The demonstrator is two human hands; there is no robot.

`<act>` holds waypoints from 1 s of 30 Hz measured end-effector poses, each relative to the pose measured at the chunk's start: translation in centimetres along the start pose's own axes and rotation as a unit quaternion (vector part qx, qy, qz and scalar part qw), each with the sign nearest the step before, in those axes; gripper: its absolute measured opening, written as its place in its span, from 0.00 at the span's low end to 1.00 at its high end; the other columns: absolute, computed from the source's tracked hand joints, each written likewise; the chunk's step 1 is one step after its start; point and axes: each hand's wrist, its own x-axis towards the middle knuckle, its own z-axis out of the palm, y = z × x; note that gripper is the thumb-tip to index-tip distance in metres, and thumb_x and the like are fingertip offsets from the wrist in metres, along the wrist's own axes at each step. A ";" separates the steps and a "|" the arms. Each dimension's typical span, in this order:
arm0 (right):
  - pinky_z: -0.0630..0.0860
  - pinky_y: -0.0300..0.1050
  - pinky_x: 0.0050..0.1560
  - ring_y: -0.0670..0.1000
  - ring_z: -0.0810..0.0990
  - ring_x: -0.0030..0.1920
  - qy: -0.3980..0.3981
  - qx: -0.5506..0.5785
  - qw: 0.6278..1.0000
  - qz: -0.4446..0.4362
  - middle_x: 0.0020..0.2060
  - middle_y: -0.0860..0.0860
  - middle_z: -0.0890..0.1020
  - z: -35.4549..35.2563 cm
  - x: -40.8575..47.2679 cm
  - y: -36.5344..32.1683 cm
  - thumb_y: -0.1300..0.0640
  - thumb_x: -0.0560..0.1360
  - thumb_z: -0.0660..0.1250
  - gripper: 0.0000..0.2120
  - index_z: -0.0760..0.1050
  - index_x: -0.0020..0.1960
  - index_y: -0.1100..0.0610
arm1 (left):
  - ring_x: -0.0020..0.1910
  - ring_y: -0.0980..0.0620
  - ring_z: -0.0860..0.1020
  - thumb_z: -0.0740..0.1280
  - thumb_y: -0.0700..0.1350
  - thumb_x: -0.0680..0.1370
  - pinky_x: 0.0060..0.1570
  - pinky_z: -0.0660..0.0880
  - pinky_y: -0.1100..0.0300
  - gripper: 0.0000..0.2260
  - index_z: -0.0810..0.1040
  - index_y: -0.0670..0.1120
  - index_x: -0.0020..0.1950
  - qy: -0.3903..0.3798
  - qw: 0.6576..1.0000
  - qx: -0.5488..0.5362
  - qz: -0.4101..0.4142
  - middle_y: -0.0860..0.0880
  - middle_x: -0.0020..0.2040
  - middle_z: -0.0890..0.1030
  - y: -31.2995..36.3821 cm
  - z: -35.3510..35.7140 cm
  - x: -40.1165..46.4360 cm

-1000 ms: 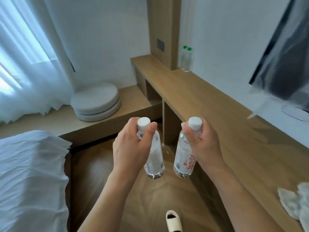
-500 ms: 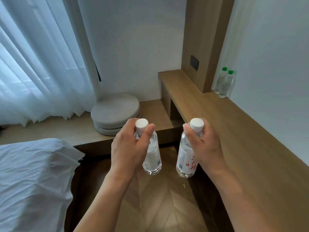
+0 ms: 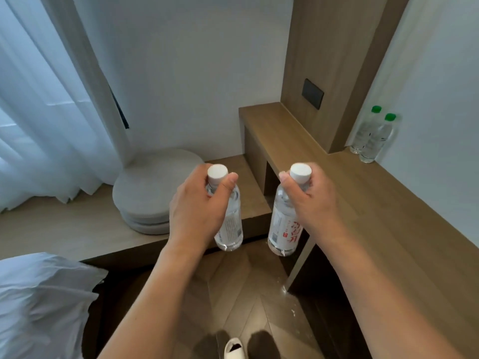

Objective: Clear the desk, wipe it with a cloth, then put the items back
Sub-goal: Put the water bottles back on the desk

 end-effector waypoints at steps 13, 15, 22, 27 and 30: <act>0.72 0.38 0.41 0.40 0.79 0.42 0.011 0.009 0.998 0.056 0.42 0.46 0.80 9.6 19.8 5.9 0.44 0.76 0.69 0.10 0.74 0.49 0.50 | 0.47 0.58 0.78 0.67 0.60 0.78 0.39 0.69 0.63 0.15 0.79 0.50 0.55 -0.025 0.998 -0.014 -0.049 0.57 0.47 0.81 -8.5 6.5 20.6; 0.73 0.39 0.43 0.41 0.80 0.43 0.008 0.023 0.998 0.066 0.44 0.46 0.81 10.5 23.4 7.0 0.45 0.76 0.69 0.10 0.75 0.50 0.51 | 0.49 0.58 0.78 0.67 0.60 0.78 0.40 0.70 0.64 0.14 0.79 0.52 0.55 -0.032 0.998 -0.016 -0.061 0.58 0.48 0.81 -9.3 7.7 23.8; 0.79 0.46 0.51 0.43 0.80 0.50 0.030 0.022 0.992 0.118 0.49 0.43 0.81 11.8 33.6 10.2 0.42 0.74 0.69 0.14 0.76 0.55 0.47 | 0.47 0.59 0.79 0.67 0.59 0.78 0.38 0.70 0.64 0.12 0.77 0.52 0.54 -0.080 0.996 -0.026 -0.041 0.57 0.46 0.81 -9.6 11.6 35.6; 0.78 0.41 0.48 0.41 0.80 0.50 0.087 0.023 0.981 0.171 0.49 0.43 0.81 9.9 37.7 12.0 0.44 0.74 0.71 0.11 0.77 0.54 0.47 | 0.46 0.57 0.80 0.67 0.59 0.78 0.41 0.74 0.57 0.12 0.77 0.53 0.54 -0.162 0.986 -0.031 -0.012 0.57 0.45 0.81 -9.8 17.0 42.2; 0.76 0.39 0.44 0.40 0.80 0.48 0.184 0.017 0.965 0.186 0.48 0.43 0.82 7.8 38.3 13.1 0.46 0.75 0.71 0.11 0.78 0.53 0.49 | 0.47 0.57 0.80 0.68 0.58 0.78 0.41 0.74 0.59 0.10 0.76 0.55 0.55 -0.252 0.966 -0.040 0.033 0.58 0.46 0.81 -9.0 20.3 44.8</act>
